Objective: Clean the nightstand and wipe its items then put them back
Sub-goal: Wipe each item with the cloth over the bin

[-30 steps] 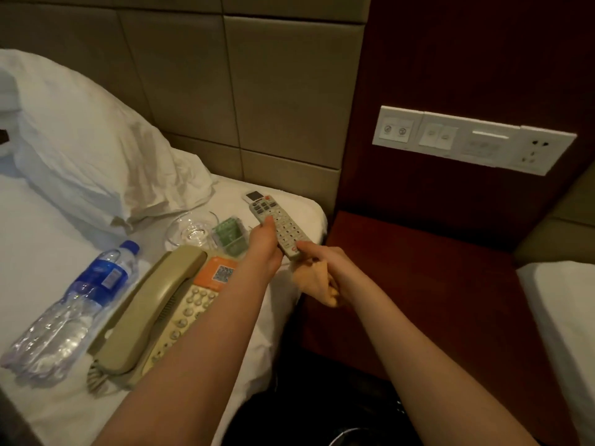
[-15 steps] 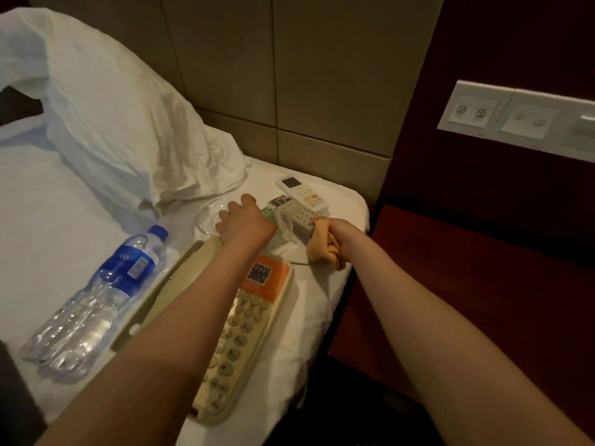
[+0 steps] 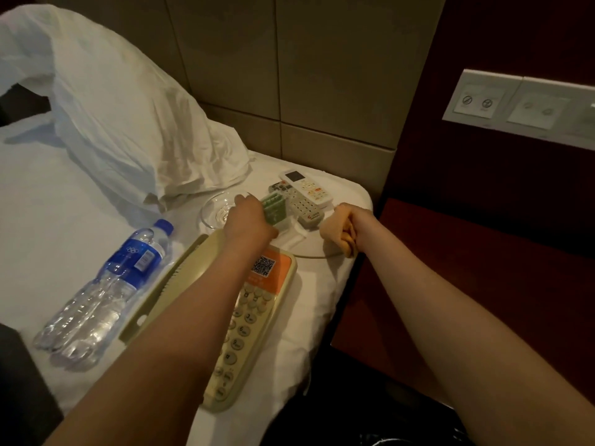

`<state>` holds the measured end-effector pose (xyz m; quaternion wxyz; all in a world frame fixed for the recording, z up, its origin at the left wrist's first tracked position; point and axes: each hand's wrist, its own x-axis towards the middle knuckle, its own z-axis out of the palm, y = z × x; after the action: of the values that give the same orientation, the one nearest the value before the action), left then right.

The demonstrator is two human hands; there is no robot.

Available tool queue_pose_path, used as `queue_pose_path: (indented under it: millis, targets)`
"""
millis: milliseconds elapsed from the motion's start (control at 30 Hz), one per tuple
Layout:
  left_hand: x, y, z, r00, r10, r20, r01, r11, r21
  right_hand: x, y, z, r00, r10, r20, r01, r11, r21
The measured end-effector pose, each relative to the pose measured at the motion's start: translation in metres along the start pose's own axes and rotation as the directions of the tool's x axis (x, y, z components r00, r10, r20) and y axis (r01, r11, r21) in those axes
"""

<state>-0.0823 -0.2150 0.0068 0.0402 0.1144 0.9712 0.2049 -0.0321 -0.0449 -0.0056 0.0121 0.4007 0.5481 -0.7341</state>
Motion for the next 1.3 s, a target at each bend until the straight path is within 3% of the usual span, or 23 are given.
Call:
queue_pose_path:
  millis: [67, 167, 367, 433, 600, 800, 933, 1033, 1100, 1200, 1300]
  targets:
    - [-0.004, 0.011, -0.010, 0.999, 0.018, -0.051, -0.021, 0.998, -0.051, -0.010, 0.009, -0.015, 0.993, -0.048, -0.109, 0.055, 0.997, 0.059]
    - [-0.018, 0.035, -0.018, 0.997, 0.046, -0.064, -0.054, 0.989, -0.136, -0.040, 0.022, -0.034, 0.979, -0.132, -0.154, 0.155, 0.977, 0.149]
    - [-0.104, 0.069, 0.009, 0.987, 0.134, 0.091, -0.091, 0.923, -0.373, -0.125, 0.061, -0.081, 0.944, -0.173, -0.282, 0.276, 0.882, 0.381]
    - [-0.140, 0.072, 0.024, 0.979, 0.153, 0.136, -0.077, 0.891, -0.447, -0.152, 0.086, -0.101, 0.920, -0.186, -0.344, 0.317, 0.870, 0.377]
    - [-0.221, 0.064, 0.074, 0.946, 0.116, 0.303, 0.060, 0.856, -0.513, -0.206, 0.158, -0.133, 0.884, -0.197, -0.424, 0.311, 0.926, 0.217]
    - [-0.290, 0.048, 0.128, 0.828, -0.002, 0.560, 0.313, 0.830, -0.460, -0.227, 0.234, -0.147, 0.842, -0.270, -0.467, 0.239, 0.963, -0.125]
    - [-0.310, 0.036, 0.144, 0.808, -0.045, 0.587, 0.328, 0.862, -0.386, -0.240, 0.253, -0.142, 0.761, -0.489, -0.426, 0.358, 0.865, -0.351]
    - [-0.314, 0.028, 0.147, 0.817, -0.078, 0.571, 0.332, 0.873, -0.356, -0.238, 0.277, -0.132, 0.798, -0.557, -0.229, 0.338, 0.728, -0.596]
    - [-0.317, 0.028, 0.146, 0.805, -0.086, 0.587, 0.338, 0.880, -0.334, -0.230, 0.285, -0.132, 0.812, -0.502, -0.297, 0.241, 0.753, -0.612]
    - [-0.319, 0.026, 0.155, 0.793, -0.118, 0.597, 0.375, 0.868, -0.326, -0.225, 0.287, -0.135, 0.768, -0.439, -0.467, 0.146, 0.829, -0.539]
    - [-0.316, 0.022, 0.164, 0.785, -0.135, 0.605, 0.419, 0.835, -0.357, -0.228, 0.294, -0.130, 0.799, -0.522, -0.299, 0.245, 0.736, -0.631]
